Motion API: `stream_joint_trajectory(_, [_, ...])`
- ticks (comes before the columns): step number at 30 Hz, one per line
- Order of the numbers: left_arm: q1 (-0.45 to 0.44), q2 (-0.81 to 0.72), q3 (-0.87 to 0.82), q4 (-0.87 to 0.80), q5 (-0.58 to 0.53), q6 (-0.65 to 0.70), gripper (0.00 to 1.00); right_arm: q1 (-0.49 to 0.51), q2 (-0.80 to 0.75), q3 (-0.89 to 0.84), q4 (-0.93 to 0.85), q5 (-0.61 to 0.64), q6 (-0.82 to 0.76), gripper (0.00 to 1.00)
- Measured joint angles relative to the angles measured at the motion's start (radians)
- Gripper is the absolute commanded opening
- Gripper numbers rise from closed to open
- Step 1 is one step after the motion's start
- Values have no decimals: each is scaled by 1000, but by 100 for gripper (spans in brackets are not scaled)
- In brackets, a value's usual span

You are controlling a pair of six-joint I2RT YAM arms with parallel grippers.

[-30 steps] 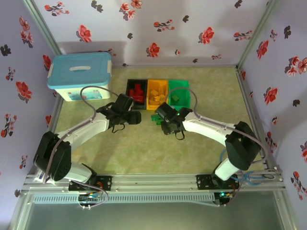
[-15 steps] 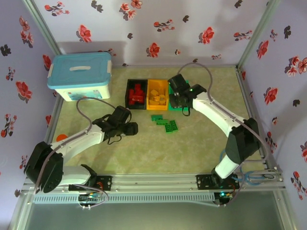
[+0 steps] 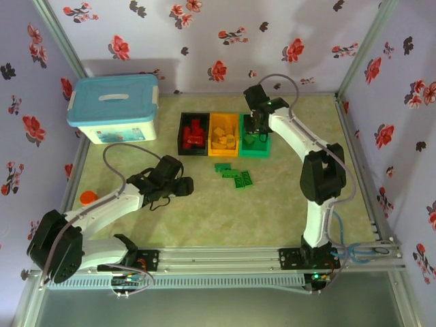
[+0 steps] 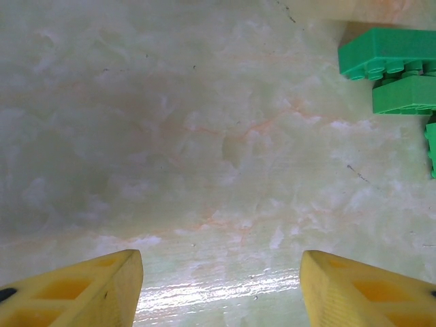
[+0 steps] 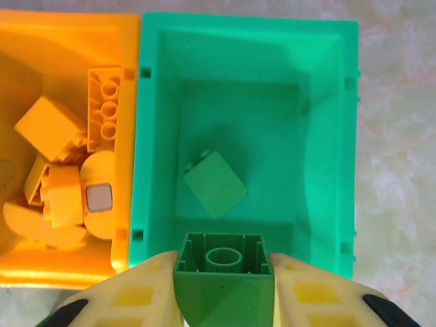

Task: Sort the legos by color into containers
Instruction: Place the lego in the container, then move the lego to the center of the table.

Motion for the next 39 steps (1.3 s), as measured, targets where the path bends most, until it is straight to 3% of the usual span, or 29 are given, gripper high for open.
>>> stream_joint_trajectory(3, [-4, -3, -3, 1, -2, 0, 63, -9, 52, 52, -14, -7, -6, 26])
stream_joint_trajectory(5, [-6, -4, -5, 2, -3, 0, 62, -11, 76, 75, -26, -12, -6, 34])
stream_joint_trajectory(6, [-7, -4, -5, 2, -3, 0, 62, -12, 83, 80, -30, -15, -6, 43])
stream_joint_trajectory(8, [-9, -4, -5, 3, -3, 0, 62, -14, 87, 88, -38, -19, -1, 72])
stream_joint_trajectory(9, [-9, -5, -5, 4, -3, 0, 62, -15, 87, 90, -43, -20, -5, 76])
stream_joint_trajectory(15, [-15, -5, -5, 14, -3, 0, 63, -15, 62, 67, -41, -22, -5, 78])
stream_joint_trajectory(21, [-26, 24, 11, 29, -2, 4, 65, -14, -86, -80, -4, -33, 0, 78])
stream_joint_trajectory(29, [-34, 175, 118, 56, 8, 11, 67, -3, -321, -352, 89, -55, 25, 79])
stream_joint_trajectory(39, [-34, 399, 301, 85, 50, 43, 68, 6, -495, -684, 181, -79, 76, 81])
